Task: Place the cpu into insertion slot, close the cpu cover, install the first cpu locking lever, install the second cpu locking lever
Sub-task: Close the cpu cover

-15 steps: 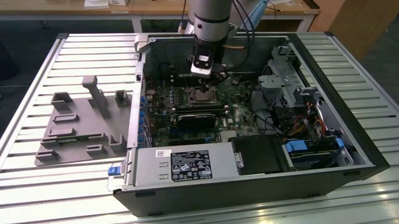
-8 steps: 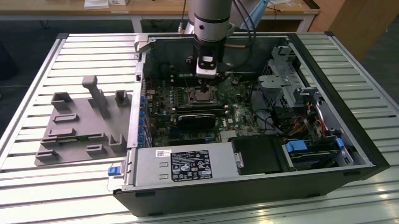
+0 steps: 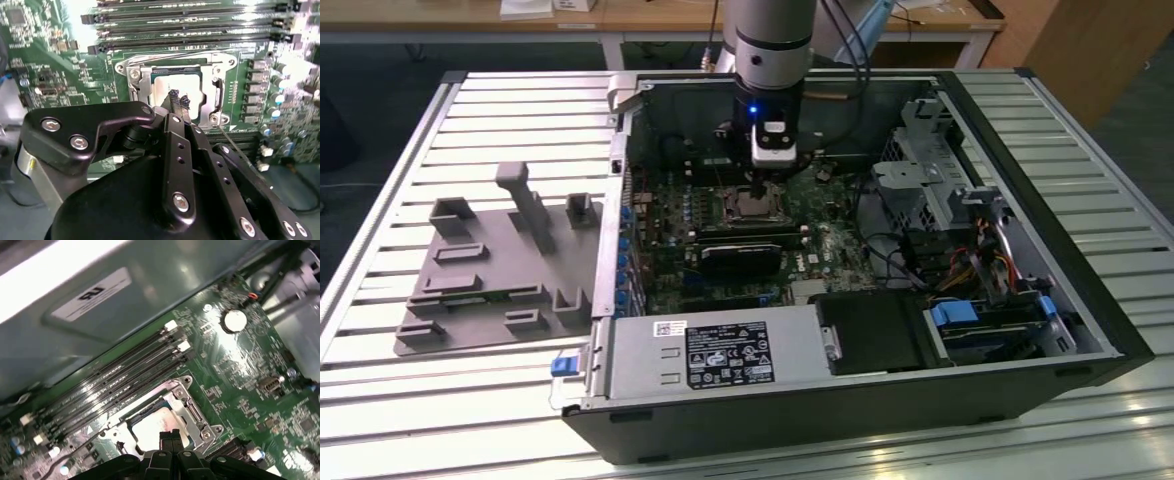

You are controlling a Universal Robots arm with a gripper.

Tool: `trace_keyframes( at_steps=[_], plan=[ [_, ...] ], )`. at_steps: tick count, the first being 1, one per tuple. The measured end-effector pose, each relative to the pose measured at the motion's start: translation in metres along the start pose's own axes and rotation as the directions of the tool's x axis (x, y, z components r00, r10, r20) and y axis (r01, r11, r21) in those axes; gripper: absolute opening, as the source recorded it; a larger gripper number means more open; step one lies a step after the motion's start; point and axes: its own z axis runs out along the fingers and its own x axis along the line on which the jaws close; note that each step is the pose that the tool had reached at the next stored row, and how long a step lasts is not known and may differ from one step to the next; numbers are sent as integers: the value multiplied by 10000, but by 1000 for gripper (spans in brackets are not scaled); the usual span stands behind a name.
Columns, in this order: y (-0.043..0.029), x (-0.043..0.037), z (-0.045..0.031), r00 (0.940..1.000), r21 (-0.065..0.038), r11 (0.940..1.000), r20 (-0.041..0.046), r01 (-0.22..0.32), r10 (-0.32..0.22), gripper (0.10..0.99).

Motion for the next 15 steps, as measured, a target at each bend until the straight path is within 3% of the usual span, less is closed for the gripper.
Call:
trace_keyframes(
  at_steps=[4, 8, 11, 15],
  plan=[
    [0, 0, 1, 9974, -11, 9974, 9, 717, -717, 102],
    [0, 0, 2, 9894, -23, 9894, 19, 1454, -1454, 102],
    [0, 0, 2, 9801, -29, 9801, 27, 1985, -1985, 102],
    [0, 0, 2, 9631, -39, 9631, 39, 2690, -2690, 102]
  ],
)
